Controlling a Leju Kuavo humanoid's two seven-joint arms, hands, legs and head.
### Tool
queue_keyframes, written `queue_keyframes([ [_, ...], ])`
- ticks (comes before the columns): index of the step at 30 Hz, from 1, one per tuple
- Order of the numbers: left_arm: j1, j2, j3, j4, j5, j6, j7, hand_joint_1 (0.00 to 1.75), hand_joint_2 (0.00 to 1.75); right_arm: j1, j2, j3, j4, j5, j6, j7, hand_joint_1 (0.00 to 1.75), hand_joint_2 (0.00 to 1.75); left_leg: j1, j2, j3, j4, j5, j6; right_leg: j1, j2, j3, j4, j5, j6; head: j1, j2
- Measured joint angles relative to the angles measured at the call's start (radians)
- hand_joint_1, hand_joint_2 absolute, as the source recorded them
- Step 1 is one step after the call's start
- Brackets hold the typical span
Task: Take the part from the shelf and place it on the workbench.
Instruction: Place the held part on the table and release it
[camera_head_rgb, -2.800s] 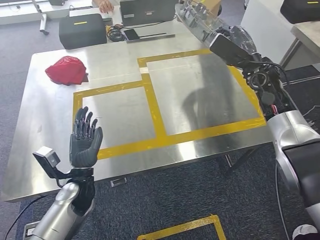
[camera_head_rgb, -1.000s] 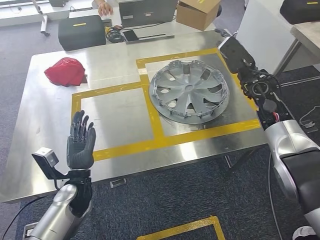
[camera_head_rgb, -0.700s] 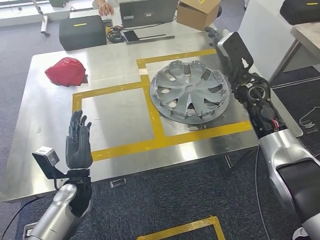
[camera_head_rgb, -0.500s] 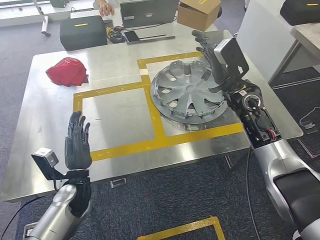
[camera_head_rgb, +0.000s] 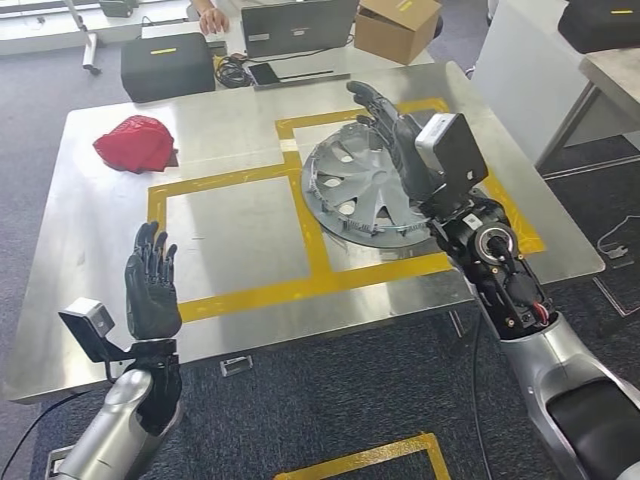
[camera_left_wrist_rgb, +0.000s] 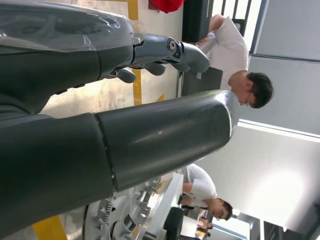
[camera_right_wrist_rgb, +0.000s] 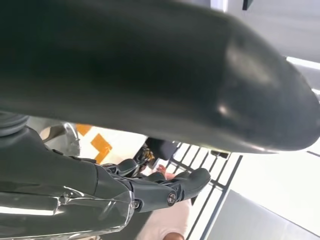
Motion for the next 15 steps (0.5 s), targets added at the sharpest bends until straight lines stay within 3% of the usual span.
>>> queue_keyframes([
  [15, 0.003, 0.003, 0.001, -0.017, -0.003, 0.014, 0.006, 0.0, 0.0, 0.023, 0.0, 0.011, -0.094, -0.002, -0.003, 0.014, 0.0, 0.0, -0.001, 0.0, 0.002, 0.009, -0.008, 0.001, -0.001, 0.0, 0.006, -0.001, -0.004, 0.003, 0.0, 0.0],
])
